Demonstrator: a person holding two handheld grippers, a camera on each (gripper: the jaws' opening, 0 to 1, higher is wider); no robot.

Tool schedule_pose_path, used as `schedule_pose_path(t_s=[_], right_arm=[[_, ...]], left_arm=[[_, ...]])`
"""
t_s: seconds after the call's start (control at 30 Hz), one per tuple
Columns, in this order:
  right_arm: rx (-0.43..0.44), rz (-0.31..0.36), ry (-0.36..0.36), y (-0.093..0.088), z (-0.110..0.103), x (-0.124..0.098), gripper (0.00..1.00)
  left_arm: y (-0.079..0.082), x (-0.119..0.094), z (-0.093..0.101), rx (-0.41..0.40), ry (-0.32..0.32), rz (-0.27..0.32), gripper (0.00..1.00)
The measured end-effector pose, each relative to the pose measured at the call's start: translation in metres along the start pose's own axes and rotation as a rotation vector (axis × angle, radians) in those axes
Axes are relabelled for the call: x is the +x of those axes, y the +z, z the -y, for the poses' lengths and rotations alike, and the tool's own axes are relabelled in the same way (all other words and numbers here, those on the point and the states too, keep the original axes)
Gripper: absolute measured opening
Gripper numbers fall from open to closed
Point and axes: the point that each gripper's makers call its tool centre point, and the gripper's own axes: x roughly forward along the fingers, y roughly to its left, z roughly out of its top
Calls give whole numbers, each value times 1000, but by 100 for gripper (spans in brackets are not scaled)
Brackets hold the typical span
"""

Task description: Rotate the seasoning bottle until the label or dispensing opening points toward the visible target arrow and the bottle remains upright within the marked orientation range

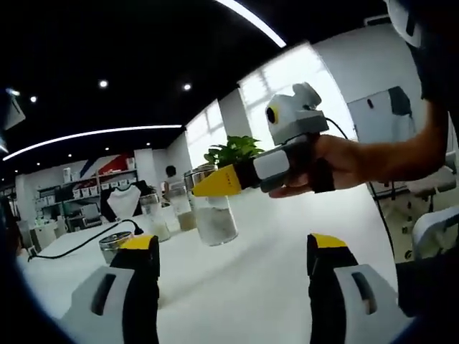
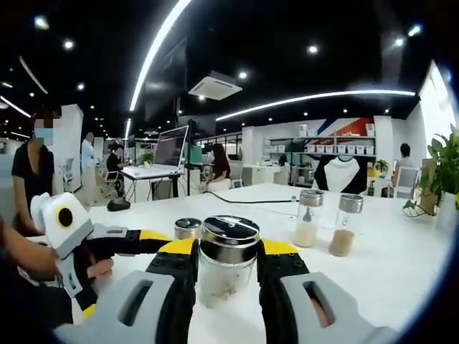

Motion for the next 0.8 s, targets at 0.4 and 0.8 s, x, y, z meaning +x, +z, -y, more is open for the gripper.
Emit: schedule_pose_path(t_s=[0.4, 0.8], right_arm=[[28, 24, -33, 3, -16, -5, 29], [17, 40, -15, 6, -24, -13, 29]], left_arm=[[-10, 17, -7, -127, -33, -69, 84], [-2, 15, -20, -88, -108, -22, 69]])
